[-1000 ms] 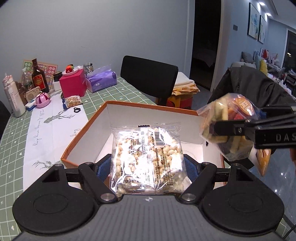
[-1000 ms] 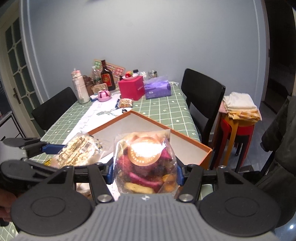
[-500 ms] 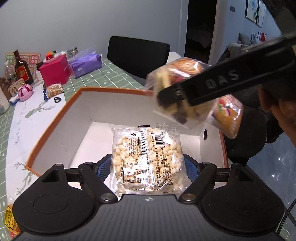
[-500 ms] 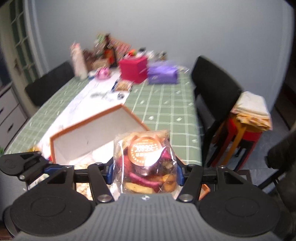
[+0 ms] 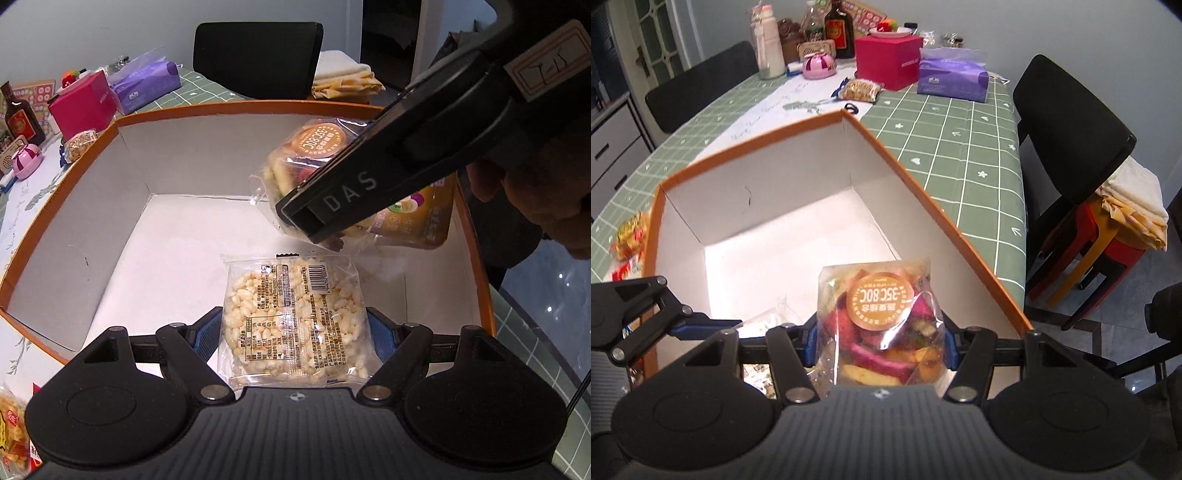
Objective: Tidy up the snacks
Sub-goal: 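Carry both bags over the orange box and release them inside, then move the left tool to the white-and-blue chip bag while the right tool approaches the green pouch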
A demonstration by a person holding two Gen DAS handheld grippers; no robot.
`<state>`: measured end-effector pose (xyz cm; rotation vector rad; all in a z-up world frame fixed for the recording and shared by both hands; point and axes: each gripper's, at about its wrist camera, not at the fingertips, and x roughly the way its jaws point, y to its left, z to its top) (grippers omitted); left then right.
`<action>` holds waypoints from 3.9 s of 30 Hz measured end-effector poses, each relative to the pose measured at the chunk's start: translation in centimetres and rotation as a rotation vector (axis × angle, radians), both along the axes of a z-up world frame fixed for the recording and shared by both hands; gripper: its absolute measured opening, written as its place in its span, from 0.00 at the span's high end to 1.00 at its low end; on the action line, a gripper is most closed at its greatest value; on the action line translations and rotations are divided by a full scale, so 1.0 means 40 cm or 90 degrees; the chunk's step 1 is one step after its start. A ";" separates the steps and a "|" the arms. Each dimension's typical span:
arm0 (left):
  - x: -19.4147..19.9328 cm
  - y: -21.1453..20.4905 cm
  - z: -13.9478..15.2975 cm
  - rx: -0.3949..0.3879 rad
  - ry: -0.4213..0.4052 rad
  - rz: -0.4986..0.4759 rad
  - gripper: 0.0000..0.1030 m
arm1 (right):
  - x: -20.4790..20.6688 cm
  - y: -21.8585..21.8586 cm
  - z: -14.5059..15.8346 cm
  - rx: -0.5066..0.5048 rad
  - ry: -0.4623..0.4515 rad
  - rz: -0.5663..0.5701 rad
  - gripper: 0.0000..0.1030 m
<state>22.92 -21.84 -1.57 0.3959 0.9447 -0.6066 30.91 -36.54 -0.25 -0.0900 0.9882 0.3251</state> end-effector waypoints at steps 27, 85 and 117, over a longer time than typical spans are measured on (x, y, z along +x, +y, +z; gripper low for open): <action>0.008 0.021 0.044 -0.027 0.020 0.028 0.00 | -0.045 -0.030 0.056 -0.033 -0.011 -0.038 0.32; -0.364 0.648 0.007 -0.202 -0.074 0.220 0.12 | -0.592 0.288 -0.060 0.130 -0.138 -0.122 0.31; -0.074 0.532 -0.077 -0.075 -0.103 0.244 0.20 | -0.440 0.294 -0.190 0.180 -0.105 -0.242 0.25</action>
